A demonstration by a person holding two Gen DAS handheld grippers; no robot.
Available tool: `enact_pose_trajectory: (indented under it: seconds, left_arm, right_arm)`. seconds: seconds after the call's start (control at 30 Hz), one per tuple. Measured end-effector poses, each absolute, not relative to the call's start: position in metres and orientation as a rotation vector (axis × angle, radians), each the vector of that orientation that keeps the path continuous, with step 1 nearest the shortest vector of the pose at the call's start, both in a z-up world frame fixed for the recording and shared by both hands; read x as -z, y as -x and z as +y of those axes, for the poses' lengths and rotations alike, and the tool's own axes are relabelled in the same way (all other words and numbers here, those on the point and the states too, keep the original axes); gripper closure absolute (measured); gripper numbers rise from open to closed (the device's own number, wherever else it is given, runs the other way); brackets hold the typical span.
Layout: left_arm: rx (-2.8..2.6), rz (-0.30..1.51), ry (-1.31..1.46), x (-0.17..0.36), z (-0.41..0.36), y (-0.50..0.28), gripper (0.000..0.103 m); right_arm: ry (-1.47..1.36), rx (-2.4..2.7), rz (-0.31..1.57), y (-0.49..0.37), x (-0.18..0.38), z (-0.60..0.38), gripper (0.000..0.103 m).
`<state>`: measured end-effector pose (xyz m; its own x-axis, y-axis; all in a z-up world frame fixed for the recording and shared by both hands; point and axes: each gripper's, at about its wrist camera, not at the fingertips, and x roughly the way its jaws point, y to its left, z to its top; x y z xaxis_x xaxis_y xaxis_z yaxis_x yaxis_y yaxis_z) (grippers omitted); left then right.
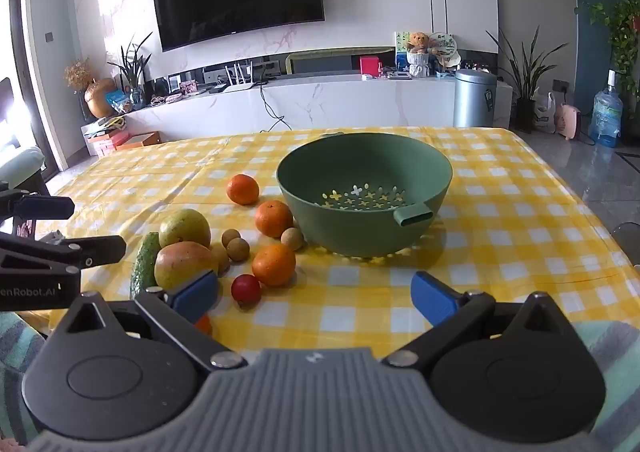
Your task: Organize fruits
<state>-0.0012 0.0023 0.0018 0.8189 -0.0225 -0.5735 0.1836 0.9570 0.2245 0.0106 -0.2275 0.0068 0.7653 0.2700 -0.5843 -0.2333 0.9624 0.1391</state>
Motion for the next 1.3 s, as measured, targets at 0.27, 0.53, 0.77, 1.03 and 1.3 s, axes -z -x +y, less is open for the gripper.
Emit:
enact_pose_trajectory:
  seconds: [0.27, 0.53, 0.77, 1.03, 1.3]
  left_arm:
    - [0.119, 0.630, -0.301, 0.0029, 0.0024, 0.0007, 0.019]
    - [0.113, 0.639, -0.300, -0.0009, -0.0002, 0.0015, 0.019]
    - [0.114, 0.640, -0.299, -0.0006, -0.0005, 0.0014, 0.019]
    - [0.123, 0.651, -0.285, 0.0020, 0.0016, 0.0004, 0.019]
    - [0.132, 0.671, -0.267, 0.0039, 0.0025, -0.0021, 0.019]
  right_arm:
    - [-0.059, -0.273, 0.641, -0.0101, -0.0072, -0.2276, 0.004]
    - [-0.059, -0.272, 0.644, -0.0097, -0.0070, -0.2279, 0.004]
    - [-0.058, -0.272, 0.646, -0.0097, -0.0077, -0.2280, 0.004]
    - [-0.052, -0.265, 0.651, -0.0111, -0.0044, -0.2269, 0.004]
    - [-0.052, -0.260, 0.661, -0.0127, -0.0049, -0.2273, 0.004]
